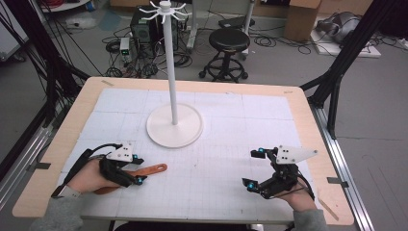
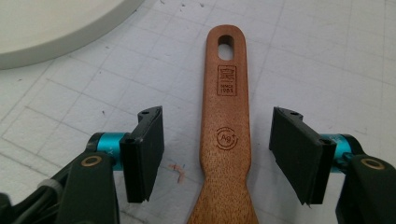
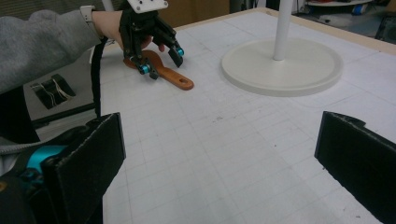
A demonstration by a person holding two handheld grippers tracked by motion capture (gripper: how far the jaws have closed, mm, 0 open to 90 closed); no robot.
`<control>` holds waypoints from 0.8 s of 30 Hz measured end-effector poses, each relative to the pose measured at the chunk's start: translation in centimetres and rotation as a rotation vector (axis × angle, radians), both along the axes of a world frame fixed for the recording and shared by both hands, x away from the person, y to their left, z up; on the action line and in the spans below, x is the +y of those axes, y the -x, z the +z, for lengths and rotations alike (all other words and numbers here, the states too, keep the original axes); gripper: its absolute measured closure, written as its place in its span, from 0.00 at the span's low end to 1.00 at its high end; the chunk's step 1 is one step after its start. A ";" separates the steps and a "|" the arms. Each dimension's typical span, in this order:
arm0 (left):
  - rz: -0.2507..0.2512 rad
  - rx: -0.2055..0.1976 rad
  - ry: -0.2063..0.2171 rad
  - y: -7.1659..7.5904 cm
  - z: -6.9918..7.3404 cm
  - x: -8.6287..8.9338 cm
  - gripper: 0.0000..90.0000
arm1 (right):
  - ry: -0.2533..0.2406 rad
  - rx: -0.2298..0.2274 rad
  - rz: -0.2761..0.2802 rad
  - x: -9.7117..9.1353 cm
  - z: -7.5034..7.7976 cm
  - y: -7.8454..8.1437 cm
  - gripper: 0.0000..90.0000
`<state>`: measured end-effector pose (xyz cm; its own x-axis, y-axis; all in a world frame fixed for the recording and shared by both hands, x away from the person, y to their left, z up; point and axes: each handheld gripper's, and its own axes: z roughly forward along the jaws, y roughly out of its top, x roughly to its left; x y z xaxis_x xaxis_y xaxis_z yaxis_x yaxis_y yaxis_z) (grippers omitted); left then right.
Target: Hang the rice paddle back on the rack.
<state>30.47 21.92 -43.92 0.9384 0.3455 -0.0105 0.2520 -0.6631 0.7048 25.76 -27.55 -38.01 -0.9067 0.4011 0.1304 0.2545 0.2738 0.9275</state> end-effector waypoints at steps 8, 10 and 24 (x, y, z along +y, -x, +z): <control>-0.021 -0.007 -0.003 0.0 0.1 0.1 0.51 | 0.004 0.004 -0.006 -0.2 -0.1 0.1 0.01; -0.022 -0.004 -0.002 0.0 0.1 0.1 0.52 | 0.005 0.002 -0.005 -0.1 -0.1 0.1 0.01; 0.004 0.001 0.002 0.0 0.1 0.2 0.61 | 0.008 0.009 -0.005 -0.1 -0.2 0.1 0.01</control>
<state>30.45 22.07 -43.81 0.9371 0.3489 -0.0118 0.2550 -0.6611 0.7057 25.67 -27.64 -38.23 -0.9037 0.4063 0.1351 0.2638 0.2800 0.9230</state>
